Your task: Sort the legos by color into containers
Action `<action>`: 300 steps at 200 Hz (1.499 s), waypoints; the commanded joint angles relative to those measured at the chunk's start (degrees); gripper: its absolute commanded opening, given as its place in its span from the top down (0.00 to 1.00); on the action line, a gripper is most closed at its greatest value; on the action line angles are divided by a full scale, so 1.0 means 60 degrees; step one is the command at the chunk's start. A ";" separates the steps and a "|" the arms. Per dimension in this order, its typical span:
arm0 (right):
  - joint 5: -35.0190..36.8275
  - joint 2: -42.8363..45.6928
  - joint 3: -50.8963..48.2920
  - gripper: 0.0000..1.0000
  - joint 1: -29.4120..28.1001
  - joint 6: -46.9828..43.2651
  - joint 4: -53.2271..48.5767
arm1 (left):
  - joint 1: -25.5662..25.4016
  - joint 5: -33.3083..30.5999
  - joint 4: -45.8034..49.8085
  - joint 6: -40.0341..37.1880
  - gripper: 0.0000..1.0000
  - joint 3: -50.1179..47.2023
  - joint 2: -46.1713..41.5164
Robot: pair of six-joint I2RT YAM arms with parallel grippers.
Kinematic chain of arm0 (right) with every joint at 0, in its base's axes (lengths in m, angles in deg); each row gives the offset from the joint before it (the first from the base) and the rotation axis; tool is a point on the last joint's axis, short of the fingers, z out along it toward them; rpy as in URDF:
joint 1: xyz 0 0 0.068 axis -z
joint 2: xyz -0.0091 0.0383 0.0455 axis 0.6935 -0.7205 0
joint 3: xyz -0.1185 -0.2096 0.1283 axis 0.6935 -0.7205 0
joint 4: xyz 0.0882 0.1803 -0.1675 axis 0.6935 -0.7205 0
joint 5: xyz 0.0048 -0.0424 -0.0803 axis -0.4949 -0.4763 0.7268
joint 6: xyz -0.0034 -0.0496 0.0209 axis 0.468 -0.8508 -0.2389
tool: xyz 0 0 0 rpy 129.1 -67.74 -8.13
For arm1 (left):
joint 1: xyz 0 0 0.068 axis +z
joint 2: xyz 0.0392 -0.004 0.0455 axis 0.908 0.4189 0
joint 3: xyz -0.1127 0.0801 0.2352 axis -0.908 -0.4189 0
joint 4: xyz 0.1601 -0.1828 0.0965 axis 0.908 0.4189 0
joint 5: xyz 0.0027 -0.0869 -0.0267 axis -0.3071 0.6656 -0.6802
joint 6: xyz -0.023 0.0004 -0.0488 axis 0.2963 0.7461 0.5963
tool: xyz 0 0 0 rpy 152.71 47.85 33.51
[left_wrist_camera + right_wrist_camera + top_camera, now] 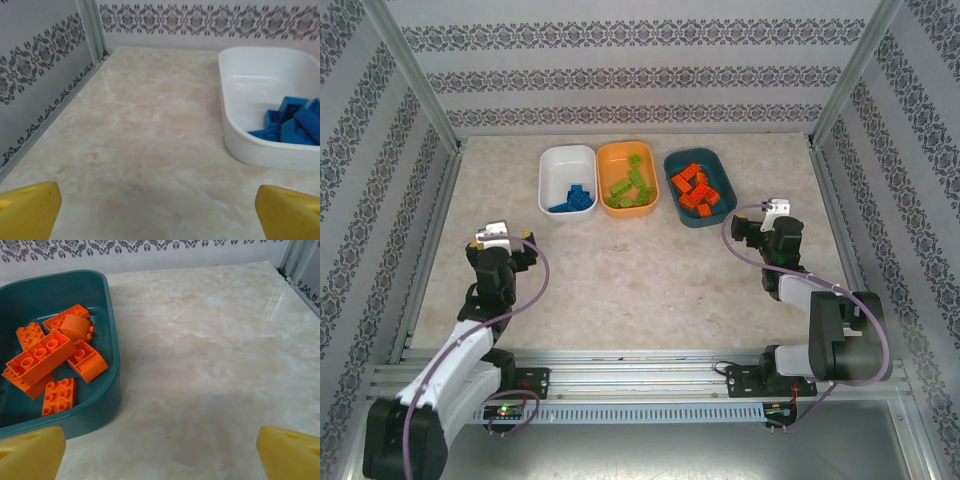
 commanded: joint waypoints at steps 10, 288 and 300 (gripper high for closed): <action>-0.0206 -0.0061 0.0185 0.02 0.0114 0.0106 0.0404 | 0.0548 0.1017 -0.3338 -0.0499 0.00 0.0041 0.2086; -0.0417 0.0175 -0.0426 0.02 0.0101 -0.0041 0.1290 | 0.1273 0.2497 -0.6488 -0.0367 0.00 0.0743 0.7094; -0.0535 0.0191 -0.0541 0.02 0.0081 -0.0038 0.1566 | 0.1272 0.2499 -0.6492 -0.0372 0.00 0.0737 0.7095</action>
